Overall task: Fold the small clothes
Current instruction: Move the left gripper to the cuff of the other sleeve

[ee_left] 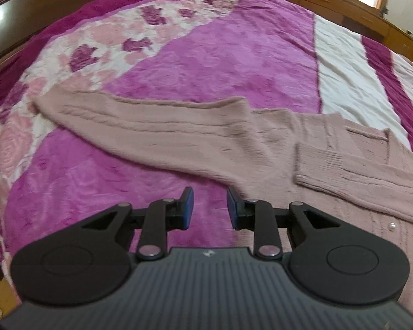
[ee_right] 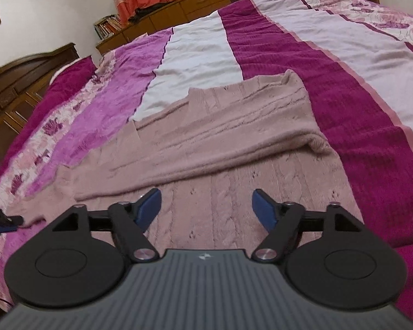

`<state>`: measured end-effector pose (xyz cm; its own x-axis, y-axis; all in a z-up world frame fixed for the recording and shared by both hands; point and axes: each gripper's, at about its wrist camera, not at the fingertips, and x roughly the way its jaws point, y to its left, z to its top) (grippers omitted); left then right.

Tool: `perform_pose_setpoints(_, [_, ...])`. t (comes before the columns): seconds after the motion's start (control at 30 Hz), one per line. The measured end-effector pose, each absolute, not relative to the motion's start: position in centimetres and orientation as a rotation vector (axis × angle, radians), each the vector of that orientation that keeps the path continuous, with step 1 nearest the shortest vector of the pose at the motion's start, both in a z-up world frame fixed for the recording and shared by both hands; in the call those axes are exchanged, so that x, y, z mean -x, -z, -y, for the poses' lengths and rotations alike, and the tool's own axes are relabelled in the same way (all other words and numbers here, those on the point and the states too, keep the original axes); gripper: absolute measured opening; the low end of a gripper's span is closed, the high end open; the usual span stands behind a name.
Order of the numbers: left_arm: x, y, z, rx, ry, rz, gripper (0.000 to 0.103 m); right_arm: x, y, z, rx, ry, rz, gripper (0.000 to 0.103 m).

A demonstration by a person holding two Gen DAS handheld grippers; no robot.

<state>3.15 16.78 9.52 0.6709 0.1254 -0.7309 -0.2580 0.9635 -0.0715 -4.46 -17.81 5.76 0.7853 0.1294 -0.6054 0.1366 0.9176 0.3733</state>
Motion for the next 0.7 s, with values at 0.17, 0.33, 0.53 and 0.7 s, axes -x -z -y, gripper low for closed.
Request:
perform_pose_setpoints(0.17, [-2.7,-8.7,-19.3,0.202,-0.31,-0.818,0.029,4.7,-4.6,17.8,-0.414,0.025,-0.701,0.08])
perform_pose_setpoints(0.33, [-2.6,-7.5,-21.7,0.255,-0.39,-0.826,0.031,4.8,-4.2,18.0,-0.401,0.038,-0.696,0.081])
perform_pose_setpoints(0.53, [-2.5,-6.9,-23.6,0.279,-0.496,-0.773,0.064,4.6,-3.9,17.9,-0.393,0.041,-0.709,0.081])
perform_pose_setpoints(0.7, [-3.7,-6.0,-25.6,0.383,-0.485,-0.755,0.064,4.6,-3.7,17.9,-0.388,0.044,-0.714,0.082])
